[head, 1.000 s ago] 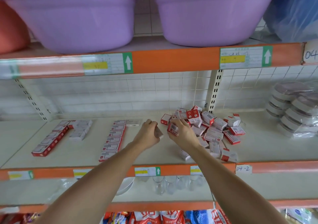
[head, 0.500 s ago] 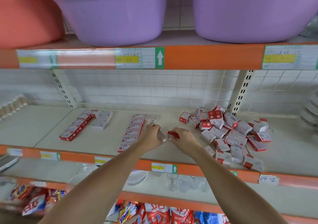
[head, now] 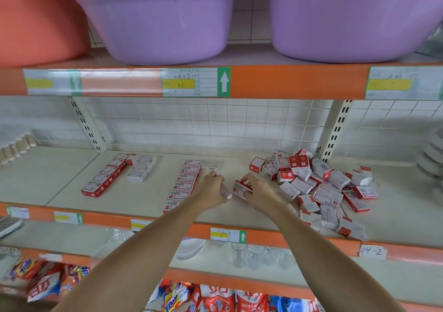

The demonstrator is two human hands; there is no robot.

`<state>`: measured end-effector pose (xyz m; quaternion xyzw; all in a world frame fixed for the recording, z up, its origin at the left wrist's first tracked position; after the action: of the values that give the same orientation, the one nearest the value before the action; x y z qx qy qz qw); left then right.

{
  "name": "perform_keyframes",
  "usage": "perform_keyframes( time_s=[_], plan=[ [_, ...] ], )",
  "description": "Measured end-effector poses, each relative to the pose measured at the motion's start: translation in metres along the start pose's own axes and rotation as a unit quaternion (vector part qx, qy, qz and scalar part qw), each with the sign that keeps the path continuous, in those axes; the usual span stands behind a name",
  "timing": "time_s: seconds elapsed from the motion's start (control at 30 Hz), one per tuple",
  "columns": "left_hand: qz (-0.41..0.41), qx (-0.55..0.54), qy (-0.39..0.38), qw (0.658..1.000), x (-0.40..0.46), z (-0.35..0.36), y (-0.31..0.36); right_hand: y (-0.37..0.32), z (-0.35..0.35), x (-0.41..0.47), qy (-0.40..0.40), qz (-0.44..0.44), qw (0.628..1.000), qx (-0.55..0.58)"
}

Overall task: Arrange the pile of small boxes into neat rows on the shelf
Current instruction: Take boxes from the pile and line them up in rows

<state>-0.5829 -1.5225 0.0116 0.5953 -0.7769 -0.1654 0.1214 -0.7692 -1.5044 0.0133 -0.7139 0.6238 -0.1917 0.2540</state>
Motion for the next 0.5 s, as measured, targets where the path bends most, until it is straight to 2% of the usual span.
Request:
perform_keyframes(
  time_s=[0.17,0.27,0.5],
  plan=[
    [-0.002,0.008,-0.010,1.000,0.0010,0.0006,0.0029,0.0026,-0.0026,0.0019,0.012,0.018,0.998,-0.054],
    [-0.011,-0.006,-0.027,1.000,0.0020,0.0008,0.0031,0.0032,-0.0038,0.0032,-0.008,0.034,0.994,-0.105],
    [0.013,-0.038,-0.044,0.998,0.0010,-0.0010,0.0019,0.0033,-0.0057,0.0065,-0.040,0.038,0.992,-0.114]
  ],
)
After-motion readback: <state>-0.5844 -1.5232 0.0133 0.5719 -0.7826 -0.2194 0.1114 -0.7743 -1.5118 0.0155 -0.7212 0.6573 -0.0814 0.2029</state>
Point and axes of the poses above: each hand's wrist, its own x-axis towards the middle knuckle, its own z-axis out of the palm, y = z × x, the point moved 1 cm from there along x, towards the middle knuckle, and after that the axes turned 2 degrees about -x, right-handed, at the moved point
